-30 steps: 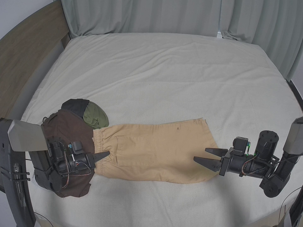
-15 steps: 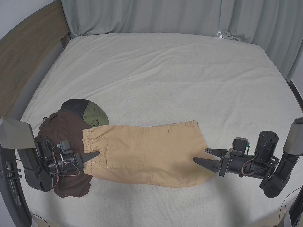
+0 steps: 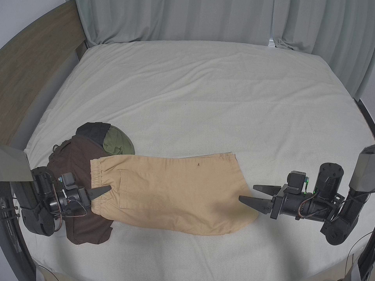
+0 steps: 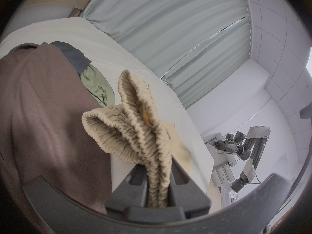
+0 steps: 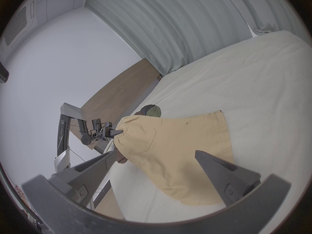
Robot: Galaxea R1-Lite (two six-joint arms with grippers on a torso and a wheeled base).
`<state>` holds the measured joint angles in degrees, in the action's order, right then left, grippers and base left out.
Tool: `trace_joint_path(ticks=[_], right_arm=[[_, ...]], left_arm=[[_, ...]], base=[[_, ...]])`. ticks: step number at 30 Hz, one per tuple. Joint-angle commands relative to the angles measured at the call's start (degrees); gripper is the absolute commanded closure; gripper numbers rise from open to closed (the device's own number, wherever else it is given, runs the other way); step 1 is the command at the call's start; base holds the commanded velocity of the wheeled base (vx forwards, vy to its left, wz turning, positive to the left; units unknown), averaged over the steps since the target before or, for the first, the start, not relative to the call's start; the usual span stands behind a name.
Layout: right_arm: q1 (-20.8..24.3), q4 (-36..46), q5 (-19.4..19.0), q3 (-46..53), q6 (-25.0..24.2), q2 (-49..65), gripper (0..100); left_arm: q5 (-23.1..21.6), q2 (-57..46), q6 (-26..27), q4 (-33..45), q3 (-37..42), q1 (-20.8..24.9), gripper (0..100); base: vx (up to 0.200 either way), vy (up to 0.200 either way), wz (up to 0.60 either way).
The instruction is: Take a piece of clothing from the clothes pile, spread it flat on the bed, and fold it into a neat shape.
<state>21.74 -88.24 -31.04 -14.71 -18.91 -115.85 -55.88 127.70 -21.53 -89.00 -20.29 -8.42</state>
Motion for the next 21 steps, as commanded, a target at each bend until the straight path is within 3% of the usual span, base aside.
trace_joint_path(ticks=[1,9,16,21], right_arm=[[0.06,-0.01,0.01,-0.05,0.01,-0.26,0],[-0.03,-0.01,0.01,-0.14,0.01,-0.17,0],[-0.20,-0.01,0.01,-0.23,0.01,-0.17,0],[-0.47,-0.01,-0.08,-0.32,0.01,0.01,0]], left_arm=[[-0.63,-1.05,-0.09,-0.03,0.42,-1.33,100],[-0.02,-1.31,-0.62,-0.03,-0.54,1.66,100],[0.77,-3.16,-2.91,0.06,-2.21,7.28,100],[3.85,-3.59,-4.57,0.06,-4.24,11.24,100]], base=[[0.000,0.000,0.00],[0.000,0.000,0.00],[0.000,0.000,0.00],[0.000,0.000,0.00]])
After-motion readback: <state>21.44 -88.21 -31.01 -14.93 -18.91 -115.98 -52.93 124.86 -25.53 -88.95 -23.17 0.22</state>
